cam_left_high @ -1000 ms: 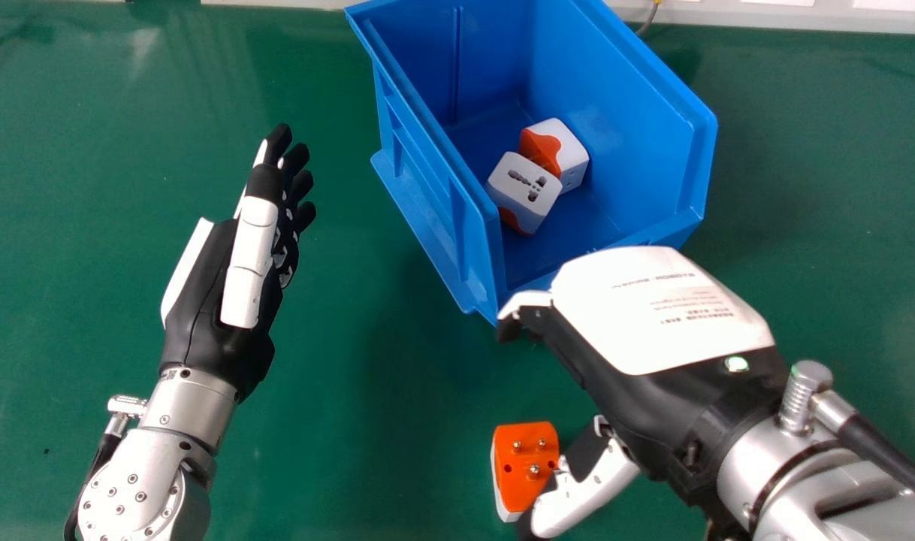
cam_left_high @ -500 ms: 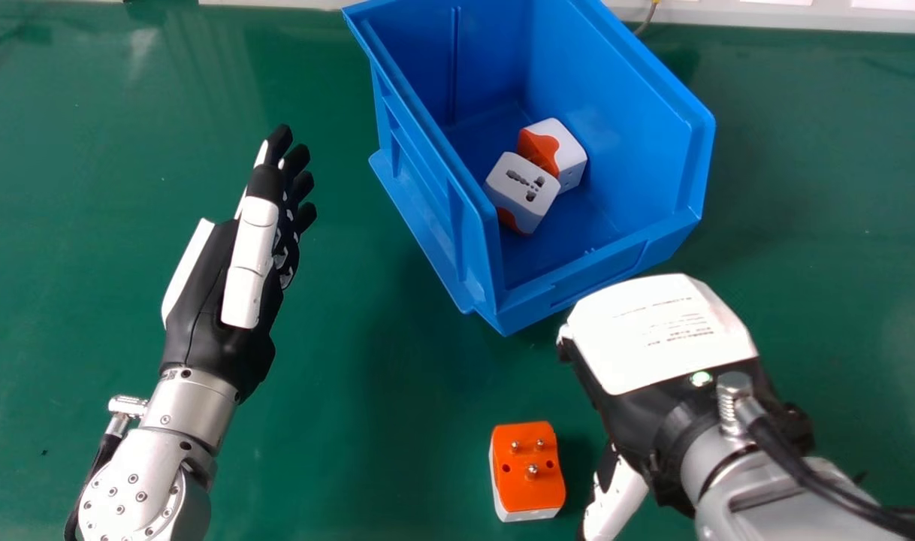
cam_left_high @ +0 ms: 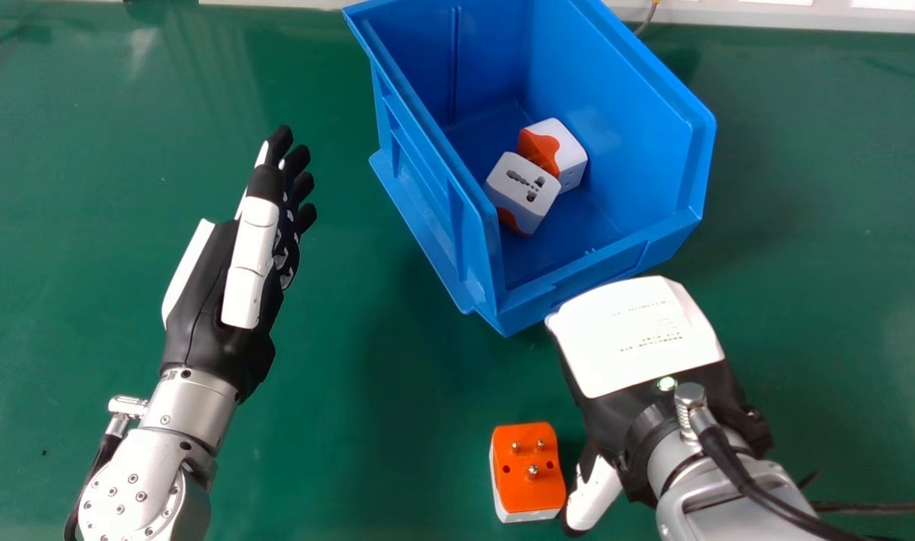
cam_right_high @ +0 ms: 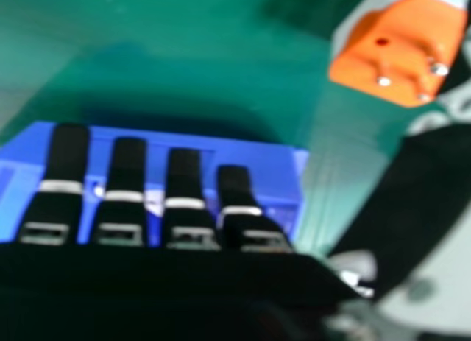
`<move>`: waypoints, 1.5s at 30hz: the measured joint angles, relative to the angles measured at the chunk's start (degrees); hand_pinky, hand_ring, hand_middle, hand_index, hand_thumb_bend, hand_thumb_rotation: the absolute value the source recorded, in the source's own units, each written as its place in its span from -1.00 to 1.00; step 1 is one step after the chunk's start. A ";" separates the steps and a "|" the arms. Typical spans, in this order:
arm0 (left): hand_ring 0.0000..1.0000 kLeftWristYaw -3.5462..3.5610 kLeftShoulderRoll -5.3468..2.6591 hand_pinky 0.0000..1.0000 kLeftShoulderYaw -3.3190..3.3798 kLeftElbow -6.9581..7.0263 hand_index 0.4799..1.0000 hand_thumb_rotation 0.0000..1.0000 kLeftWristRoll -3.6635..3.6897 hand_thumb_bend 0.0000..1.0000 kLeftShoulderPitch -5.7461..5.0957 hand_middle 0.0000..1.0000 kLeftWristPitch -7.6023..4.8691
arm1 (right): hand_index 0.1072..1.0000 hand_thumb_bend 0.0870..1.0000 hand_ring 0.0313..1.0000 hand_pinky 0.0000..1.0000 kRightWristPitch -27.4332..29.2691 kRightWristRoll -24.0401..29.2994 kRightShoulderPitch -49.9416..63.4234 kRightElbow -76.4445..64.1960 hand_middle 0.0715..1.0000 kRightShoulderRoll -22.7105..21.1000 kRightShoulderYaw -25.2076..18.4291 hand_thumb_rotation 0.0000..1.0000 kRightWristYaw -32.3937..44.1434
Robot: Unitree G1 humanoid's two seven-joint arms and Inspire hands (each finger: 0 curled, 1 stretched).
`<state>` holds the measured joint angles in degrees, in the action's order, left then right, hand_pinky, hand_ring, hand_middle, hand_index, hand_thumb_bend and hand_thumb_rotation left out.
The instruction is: Pick all objects and put in blue box
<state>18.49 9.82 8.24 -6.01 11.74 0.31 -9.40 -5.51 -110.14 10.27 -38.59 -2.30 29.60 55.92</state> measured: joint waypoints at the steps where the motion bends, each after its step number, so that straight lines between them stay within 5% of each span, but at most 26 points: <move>1: 1.00 -0.01 0.00 1.00 0.01 0.00 1.00 1.00 0.00 0.54 0.00 1.00 0.00 | 0.73 0.89 0.65 0.42 -0.17 -0.14 0.00 0.16 0.72 -0.04 0.07 -0.24 -0.03; 23: 1.00 -0.07 -0.01 1.00 0.01 0.00 1.00 1.00 0.01 0.51 0.00 1.00 0.13 | 0.80 0.74 0.74 0.54 -1.43 -0.11 -0.10 1.43 0.82 -0.36 0.66 -0.09 1.30; 37: 1.00 -0.45 0.01 1.00 -0.01 0.00 1.00 1.00 -0.14 0.51 0.00 1.00 0.34 | 0.76 0.66 0.72 0.52 -4.19 2.14 -0.07 7.05 0.79 -1.69 2.73 -0.10 -11.56; 45: 1.00 -0.08 0.16 1.00 0.00 0.00 1.00 1.00 0.00 0.51 0.01 1.00 1.56 | 0.75 0.63 0.72 0.52 -6.60 4.23 -0.07 9.78 0.79 -2.20 3.66 -0.13 -17.25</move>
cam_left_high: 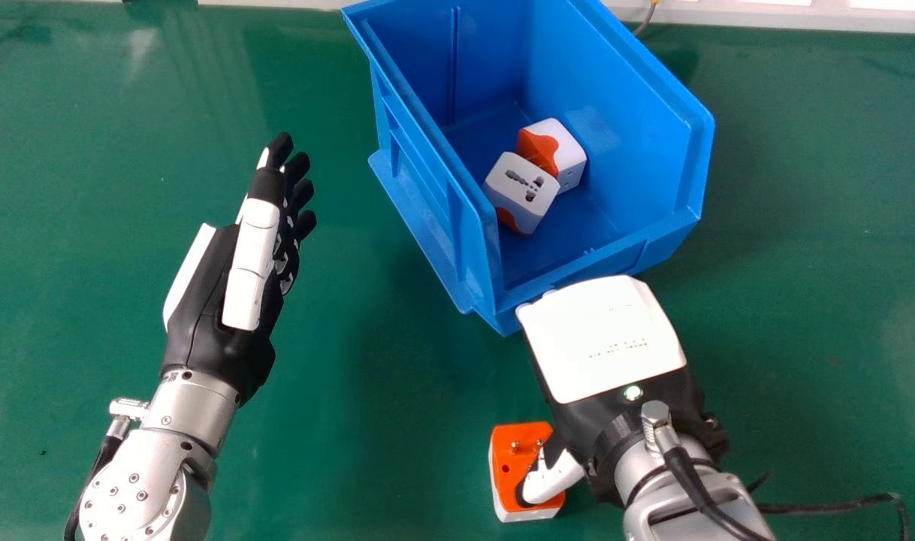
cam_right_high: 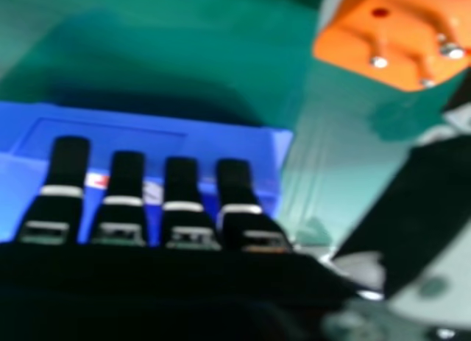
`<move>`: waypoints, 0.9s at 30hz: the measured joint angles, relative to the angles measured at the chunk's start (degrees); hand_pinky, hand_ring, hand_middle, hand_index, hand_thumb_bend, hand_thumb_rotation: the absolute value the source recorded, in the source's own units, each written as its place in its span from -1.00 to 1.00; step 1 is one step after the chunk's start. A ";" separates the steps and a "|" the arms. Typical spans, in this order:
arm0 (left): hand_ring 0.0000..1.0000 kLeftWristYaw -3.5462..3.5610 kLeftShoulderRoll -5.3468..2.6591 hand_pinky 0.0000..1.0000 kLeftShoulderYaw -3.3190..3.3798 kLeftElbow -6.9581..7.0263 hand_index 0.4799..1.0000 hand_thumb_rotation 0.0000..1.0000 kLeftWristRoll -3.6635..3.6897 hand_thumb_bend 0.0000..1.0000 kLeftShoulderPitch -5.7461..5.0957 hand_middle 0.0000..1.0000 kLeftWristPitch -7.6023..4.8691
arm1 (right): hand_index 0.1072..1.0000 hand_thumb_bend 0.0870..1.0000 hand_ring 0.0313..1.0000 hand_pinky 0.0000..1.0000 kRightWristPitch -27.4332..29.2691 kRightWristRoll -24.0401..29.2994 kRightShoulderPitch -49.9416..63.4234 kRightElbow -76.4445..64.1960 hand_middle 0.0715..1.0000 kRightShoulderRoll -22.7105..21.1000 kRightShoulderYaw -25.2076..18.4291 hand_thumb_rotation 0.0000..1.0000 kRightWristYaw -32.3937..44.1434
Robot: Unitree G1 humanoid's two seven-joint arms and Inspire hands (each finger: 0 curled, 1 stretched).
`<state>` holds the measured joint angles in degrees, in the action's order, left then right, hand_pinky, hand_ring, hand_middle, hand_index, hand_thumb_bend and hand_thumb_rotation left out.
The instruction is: Pick all objects and put in blue box
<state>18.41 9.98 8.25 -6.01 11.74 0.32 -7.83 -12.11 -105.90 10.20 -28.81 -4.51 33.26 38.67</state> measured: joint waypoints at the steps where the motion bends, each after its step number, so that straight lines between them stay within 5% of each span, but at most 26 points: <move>1: 1.00 0.06 0.02 1.00 0.01 0.00 1.00 0.99 0.03 0.51 0.00 1.00 0.21 | 0.74 0.62 0.72 0.52 -0.16 0.08 -0.01 0.25 0.79 -0.05 0.09 -0.15 -0.37; 9: 1.00 0.11 0.03 1.00 0.01 0.00 1.00 0.97 0.05 0.53 0.00 1.00 1.64 | 0.72 0.65 0.72 0.51 -1.15 0.15 -0.02 1.63 0.78 -0.19 0.42 -0.15 -1.06; 21: 1.00 0.10 0.03 1.00 0.04 0.00 1.00 0.92 0.05 0.55 0.00 0.99 2.19 | 0.71 0.67 0.73 0.52 -1.12 0.90 -0.03 1.87 0.78 -0.22 0.48 -0.10 -1.01; 27: 1.00 0.10 0.03 1.00 0.03 0.00 1.00 0.90 0.04 0.56 0.00 0.99 2.20 | 0.71 0.50 0.72 0.51 -0.98 2.22 -0.05 2.20 0.77 -0.30 0.62 -0.12 -1.01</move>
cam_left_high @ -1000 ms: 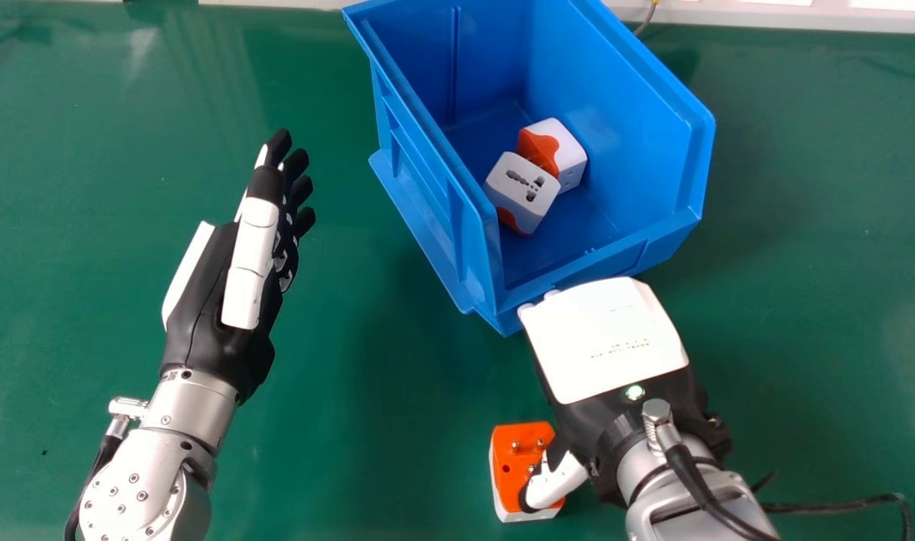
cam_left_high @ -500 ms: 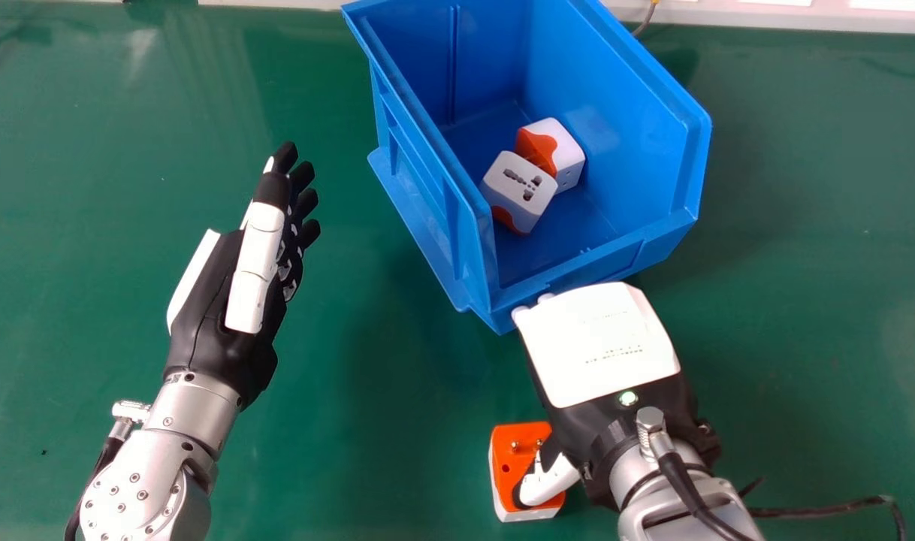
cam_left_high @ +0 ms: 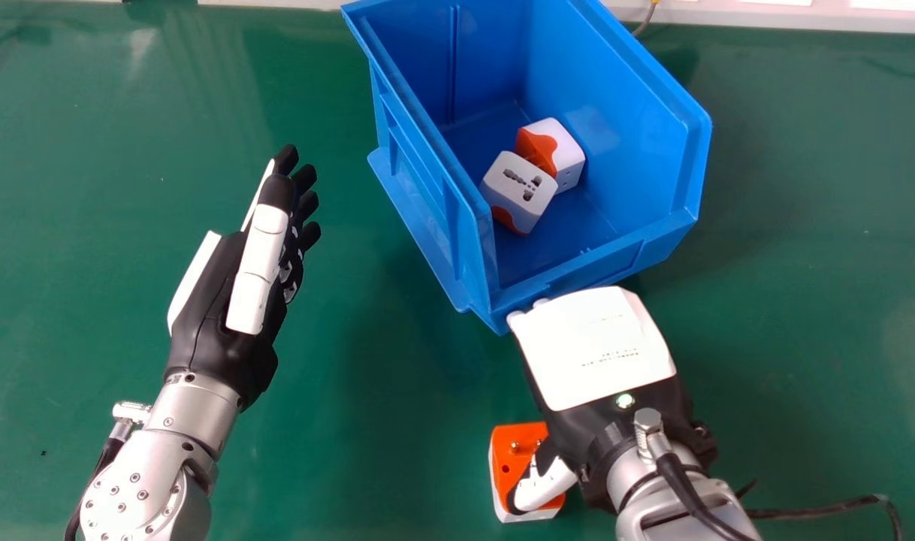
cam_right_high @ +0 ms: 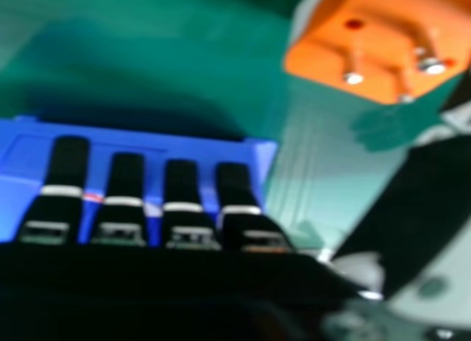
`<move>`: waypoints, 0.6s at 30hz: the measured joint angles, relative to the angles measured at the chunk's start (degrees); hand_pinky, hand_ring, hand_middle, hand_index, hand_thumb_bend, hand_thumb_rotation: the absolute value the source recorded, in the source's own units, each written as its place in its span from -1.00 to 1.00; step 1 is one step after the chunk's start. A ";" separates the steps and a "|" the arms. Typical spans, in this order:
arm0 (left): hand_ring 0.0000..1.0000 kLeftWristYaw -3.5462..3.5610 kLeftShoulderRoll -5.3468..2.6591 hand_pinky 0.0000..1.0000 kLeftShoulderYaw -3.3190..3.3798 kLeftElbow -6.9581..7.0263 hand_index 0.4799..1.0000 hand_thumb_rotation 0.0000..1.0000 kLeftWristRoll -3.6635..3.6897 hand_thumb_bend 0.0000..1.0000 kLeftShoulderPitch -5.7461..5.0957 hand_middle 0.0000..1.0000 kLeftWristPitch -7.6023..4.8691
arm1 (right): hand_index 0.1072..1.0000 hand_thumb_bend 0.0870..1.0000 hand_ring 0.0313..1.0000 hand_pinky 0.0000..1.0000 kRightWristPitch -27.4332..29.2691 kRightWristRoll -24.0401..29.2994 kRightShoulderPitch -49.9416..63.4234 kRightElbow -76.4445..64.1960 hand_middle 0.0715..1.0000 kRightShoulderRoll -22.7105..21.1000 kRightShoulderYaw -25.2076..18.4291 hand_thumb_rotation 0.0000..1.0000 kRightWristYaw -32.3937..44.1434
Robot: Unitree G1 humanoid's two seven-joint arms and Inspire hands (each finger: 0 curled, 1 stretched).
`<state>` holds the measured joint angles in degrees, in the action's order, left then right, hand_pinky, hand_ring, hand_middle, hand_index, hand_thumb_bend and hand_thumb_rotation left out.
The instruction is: Pick all objects and put in blue box
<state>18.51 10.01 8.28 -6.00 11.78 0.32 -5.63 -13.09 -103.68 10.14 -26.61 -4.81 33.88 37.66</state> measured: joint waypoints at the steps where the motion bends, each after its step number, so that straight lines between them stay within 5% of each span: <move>1: 1.00 0.00 0.00 1.00 0.00 0.00 1.00 0.90 -0.01 0.56 0.00 0.99 0.02 | 0.71 0.50 0.72 0.51 0.03 0.01 -0.01 0.00 0.77 -0.01 0.01 -0.12 0.01; 6: 1.00 0.01 0.00 1.00 0.00 0.00 1.00 0.89 0.00 0.58 0.00 0.99 0.12 | 0.69 0.34 0.71 0.49 0.46 0.01 -0.07 -0.01 0.76 -0.09 0.12 -0.20 0.99; 18: 1.00 0.11 0.05 1.00 0.44 0.00 1.00 0.88 0.00 0.58 0.04 0.99 0.13 | 0.62 0.37 0.66 0.44 5.20 7.04 -0.39 -1.06 0.71 -5.01 5.22 -0.32 6.39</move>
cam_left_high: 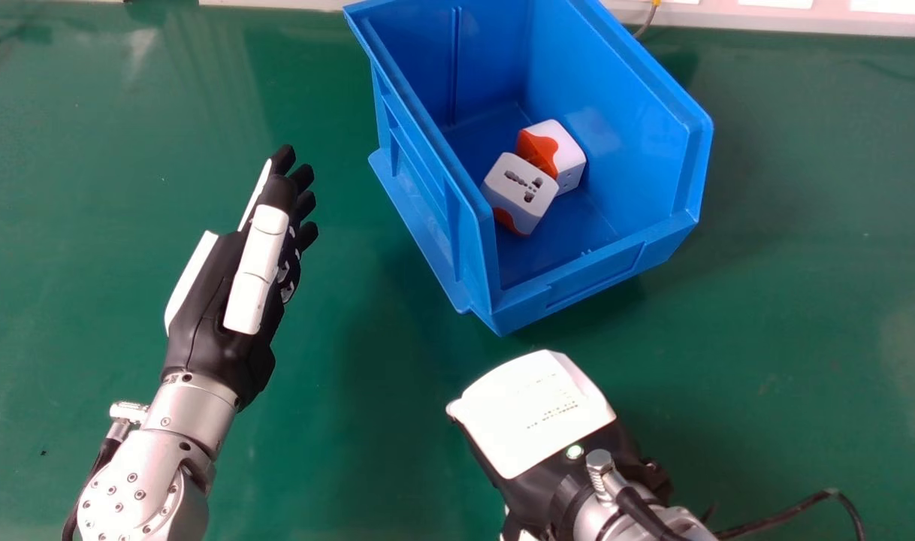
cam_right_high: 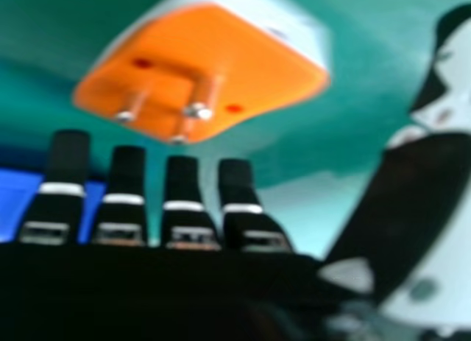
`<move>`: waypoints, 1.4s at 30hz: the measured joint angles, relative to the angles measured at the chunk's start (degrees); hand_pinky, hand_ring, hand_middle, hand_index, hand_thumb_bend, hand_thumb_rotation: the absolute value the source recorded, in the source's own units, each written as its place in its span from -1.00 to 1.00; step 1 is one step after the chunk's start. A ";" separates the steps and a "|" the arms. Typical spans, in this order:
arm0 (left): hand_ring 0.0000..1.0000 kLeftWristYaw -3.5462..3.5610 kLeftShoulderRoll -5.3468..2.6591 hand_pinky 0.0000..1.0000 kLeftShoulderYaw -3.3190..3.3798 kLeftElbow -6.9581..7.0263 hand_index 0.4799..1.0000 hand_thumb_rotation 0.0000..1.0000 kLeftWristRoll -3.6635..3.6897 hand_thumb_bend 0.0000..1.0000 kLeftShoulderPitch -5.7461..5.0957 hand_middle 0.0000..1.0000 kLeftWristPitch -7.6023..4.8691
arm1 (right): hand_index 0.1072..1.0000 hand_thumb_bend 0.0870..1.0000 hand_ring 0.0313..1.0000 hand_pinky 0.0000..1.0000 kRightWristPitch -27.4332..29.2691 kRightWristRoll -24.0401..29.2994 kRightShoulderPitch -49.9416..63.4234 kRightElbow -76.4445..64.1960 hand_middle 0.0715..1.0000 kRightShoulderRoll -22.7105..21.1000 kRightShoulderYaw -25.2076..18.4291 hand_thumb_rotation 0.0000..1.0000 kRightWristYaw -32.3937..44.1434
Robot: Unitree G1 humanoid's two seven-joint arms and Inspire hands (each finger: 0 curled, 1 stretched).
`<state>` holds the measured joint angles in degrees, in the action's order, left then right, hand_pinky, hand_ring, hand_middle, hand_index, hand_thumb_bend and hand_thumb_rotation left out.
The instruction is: Pick all objects and put in blue box
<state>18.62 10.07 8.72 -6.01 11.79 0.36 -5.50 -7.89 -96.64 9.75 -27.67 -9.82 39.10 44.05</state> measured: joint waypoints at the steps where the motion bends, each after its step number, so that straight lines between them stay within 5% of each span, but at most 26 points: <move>1: 1.00 0.00 0.00 1.00 0.01 0.00 1.00 0.88 0.00 0.58 0.00 0.99 0.00 | 0.62 0.37 0.66 0.44 0.00 0.00 0.00 0.00 0.71 -0.06 0.05 -0.32 -0.03; 13: 1.00 0.08 0.05 1.00 0.11 -0.01 1.00 0.88 -0.01 0.58 0.04 0.99 -0.02 | 0.57 0.38 0.64 0.42 -0.42 -0.78 0.68 -0.09 0.68 -1.51 1.39 -0.38 2.21; 24: 1.00 0.27 0.13 1.00 0.82 -0.01 1.00 0.88 0.03 0.57 0.42 0.99 -0.06 | 0.57 0.46 0.62 0.35 -2.57 -12.04 -4.59 -2.40 0.67 -1.57 4.87 -0.32 19.68; 28: 1.00 0.67 0.36 1.00 1.03 -0.01 1.00 0.88 0.02 0.57 0.99 0.99 -0.23 | 0.57 0.46 0.62 0.35 -7.16 -12.58 -4.56 -0.97 0.67 -1.36 4.90 -0.32 12.78; 29: 1.00 0.71 0.36 1.00 1.03 -0.01 1.00 0.89 0.02 0.57 1.13 0.99 -0.25 | 0.53 0.39 0.48 0.19 -7.60 -12.55 -4.55 -0.93 0.60 -1.34 4.90 -0.41 11.58; 38: 1.00 1.11 0.38 1.00 1.21 -0.01 1.00 0.89 -0.02 0.57 1.24 0.99 -1.01 | 0.53 0.39 0.48 0.19 -11.54 -1.19 -4.03 2.57 0.60 -1.07 4.82 -0.41 -9.04; 42: 1.00 0.92 0.25 1.00 1.12 1.40 1.00 0.90 0.02 0.57 1.17 0.99 -0.83 | 0.41 0.31 0.31 0.05 -11.40 11.62 -0.33 1.81 0.43 -1.19 1.96 -0.53 -16.13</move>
<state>19.55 10.32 9.84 -4.61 11.81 1.53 -6.33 -19.30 -85.02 9.43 -25.86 -11.01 41.07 27.92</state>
